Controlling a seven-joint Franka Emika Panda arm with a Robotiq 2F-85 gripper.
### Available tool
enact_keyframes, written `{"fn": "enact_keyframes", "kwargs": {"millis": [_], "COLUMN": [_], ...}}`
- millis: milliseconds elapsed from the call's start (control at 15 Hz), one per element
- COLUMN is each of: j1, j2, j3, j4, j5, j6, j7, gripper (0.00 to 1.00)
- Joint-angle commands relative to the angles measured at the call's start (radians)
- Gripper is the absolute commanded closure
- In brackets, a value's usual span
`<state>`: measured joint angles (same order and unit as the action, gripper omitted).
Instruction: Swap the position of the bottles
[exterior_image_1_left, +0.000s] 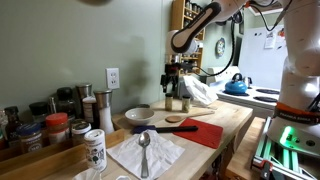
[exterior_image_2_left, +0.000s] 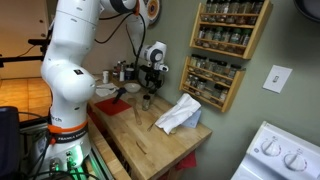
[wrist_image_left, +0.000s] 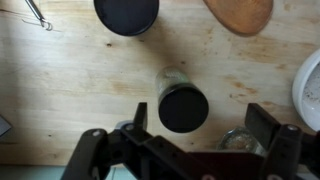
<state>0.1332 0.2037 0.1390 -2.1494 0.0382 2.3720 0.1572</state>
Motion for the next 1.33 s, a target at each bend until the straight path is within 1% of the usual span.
{"fn": "enact_keyframes", "kwargs": {"millis": [0, 133, 733, 800, 933, 1067, 1133, 1267], "j1": [0.003, 0.005, 0.01, 0.01, 0.009, 0.009, 0.009, 0.009], "j2": [0.04, 0.051, 0.085, 0.087, 0.091, 0.096, 0.097, 0.099], "j3": [-0.004, -0.006, -0.021, -0.021, -0.02, -0.019, -0.019, -0.019], "j4": [0.034, 0.034, 0.042, 0.042, 0.045, 0.047, 0.048, 0.051], "j5": [0.015, 0.012, -0.009, -0.007, -0.002, 0.0, -0.001, 0.0], "j6": [-0.041, -0.011, -0.002, -0.002, -0.002, -0.002, -0.002, -0.002], "j7": [-0.021, -0.013, 0.007, 0.005, 0.001, -0.002, -0.002, -0.004], "gripper": [0.0, 0.0, 0.0, 0.03, 0.11, 0.36, 0.47, 0.63]}}
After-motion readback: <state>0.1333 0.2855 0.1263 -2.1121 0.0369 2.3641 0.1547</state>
